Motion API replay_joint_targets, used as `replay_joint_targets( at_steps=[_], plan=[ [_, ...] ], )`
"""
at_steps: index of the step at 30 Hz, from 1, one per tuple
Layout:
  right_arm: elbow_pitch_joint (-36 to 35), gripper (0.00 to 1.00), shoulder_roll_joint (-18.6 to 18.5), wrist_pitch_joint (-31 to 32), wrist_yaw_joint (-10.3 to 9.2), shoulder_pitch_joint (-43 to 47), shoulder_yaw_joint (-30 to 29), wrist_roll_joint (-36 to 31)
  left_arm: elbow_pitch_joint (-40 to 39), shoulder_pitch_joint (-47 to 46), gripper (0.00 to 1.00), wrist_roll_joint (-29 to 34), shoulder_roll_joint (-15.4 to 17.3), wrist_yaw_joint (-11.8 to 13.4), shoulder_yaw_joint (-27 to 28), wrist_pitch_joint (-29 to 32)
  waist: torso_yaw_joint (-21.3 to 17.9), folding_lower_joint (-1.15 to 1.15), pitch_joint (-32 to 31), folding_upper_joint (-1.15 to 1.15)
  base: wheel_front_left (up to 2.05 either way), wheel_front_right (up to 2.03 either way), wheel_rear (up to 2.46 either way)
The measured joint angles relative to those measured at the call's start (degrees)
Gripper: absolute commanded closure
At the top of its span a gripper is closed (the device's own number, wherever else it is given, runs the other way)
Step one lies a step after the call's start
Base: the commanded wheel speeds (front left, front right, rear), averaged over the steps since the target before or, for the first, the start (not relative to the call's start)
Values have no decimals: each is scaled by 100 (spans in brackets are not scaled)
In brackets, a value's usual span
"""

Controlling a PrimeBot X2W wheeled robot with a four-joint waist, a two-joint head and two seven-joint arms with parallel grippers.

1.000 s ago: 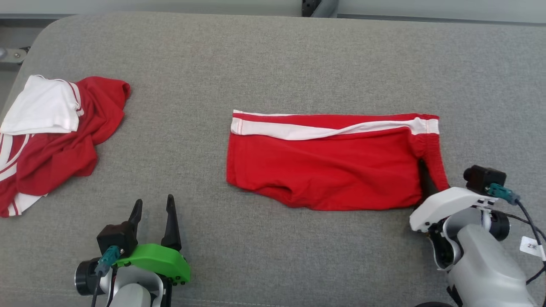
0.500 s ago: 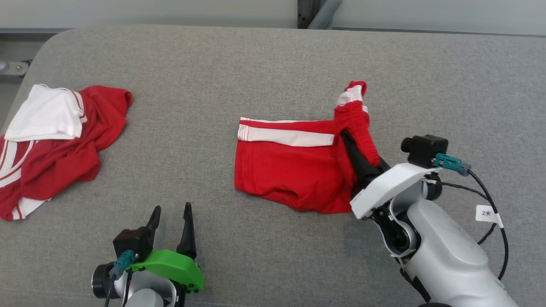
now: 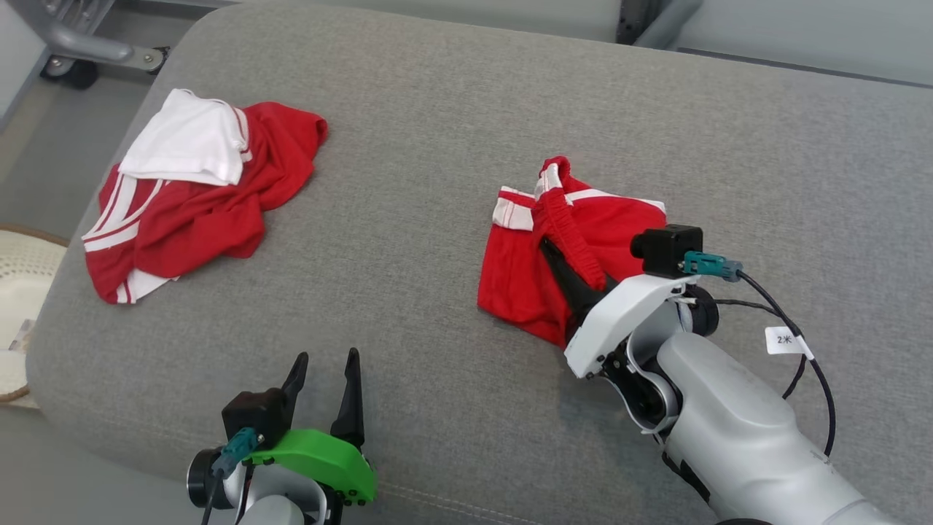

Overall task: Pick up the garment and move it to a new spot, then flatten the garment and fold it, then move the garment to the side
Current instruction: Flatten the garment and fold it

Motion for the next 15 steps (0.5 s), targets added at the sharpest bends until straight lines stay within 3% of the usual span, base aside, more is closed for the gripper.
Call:
replay_joint_targets(
  at_steps=[1,2,3,11,15],
  plan=[
    [129,66,21,-23,0,-52,34,2,3,2,0,-59,0,2,-7,0,72,0,6,0,0,0,0],
    [240,9,42,-82,0,-98,69,-1,9,4,0,-93,1,10,-15,0,139,0,13,0,0,0,0],
    [321,0,71,-141,0,-141,81,22,2,6,0,-99,0,26,-19,0,203,0,19,0,0,0,0],
    [445,0,181,-508,1,-263,86,241,-73,121,0,-1,2,108,250,0,295,0,23,0,0,0,0],
    [371,0,-22,-565,1,-104,-428,199,-185,130,0,183,-3,99,494,0,82,0,11,0,0,0,0]
  ],
)
